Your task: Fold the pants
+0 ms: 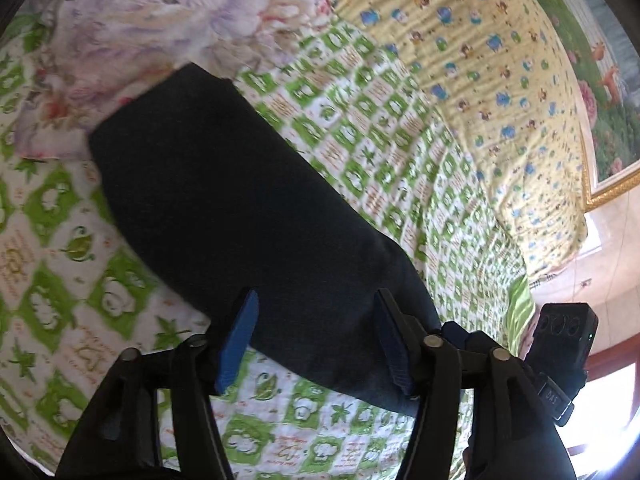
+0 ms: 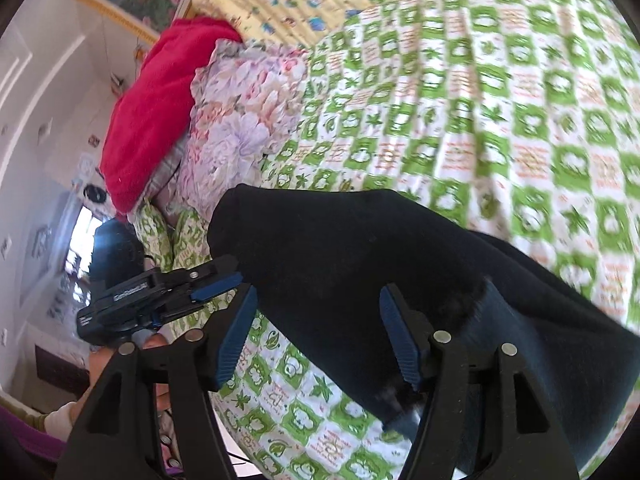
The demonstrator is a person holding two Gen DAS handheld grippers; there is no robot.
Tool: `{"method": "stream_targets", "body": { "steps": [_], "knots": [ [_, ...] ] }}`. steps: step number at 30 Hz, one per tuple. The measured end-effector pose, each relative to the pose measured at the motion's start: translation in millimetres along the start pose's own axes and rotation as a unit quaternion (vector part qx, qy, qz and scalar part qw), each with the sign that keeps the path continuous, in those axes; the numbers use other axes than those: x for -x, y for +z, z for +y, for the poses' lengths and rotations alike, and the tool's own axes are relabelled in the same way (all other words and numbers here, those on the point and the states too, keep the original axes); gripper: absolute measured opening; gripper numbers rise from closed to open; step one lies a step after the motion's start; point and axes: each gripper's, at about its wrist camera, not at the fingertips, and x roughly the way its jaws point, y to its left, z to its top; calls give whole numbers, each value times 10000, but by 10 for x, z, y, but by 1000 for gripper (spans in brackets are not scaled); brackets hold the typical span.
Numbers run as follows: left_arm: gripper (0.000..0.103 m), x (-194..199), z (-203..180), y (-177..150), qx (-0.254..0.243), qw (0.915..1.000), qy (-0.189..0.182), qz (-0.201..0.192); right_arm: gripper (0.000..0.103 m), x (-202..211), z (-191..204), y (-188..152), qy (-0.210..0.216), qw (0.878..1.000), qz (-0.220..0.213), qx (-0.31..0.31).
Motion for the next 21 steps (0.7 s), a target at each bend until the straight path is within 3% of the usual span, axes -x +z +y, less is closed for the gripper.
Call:
{"method": "stream_targets", "body": {
  "steps": [10, 21],
  "knots": [
    [64, 229, 420, 7, 654, 9974, 161, -239, 70, -439, 252, 188, 115, 9970, 641, 422],
    [67, 297, 808, 125, 1218, 9911, 275, -465, 70, -813, 431, 545, 62, 9933, 799, 830]
  ]
}}
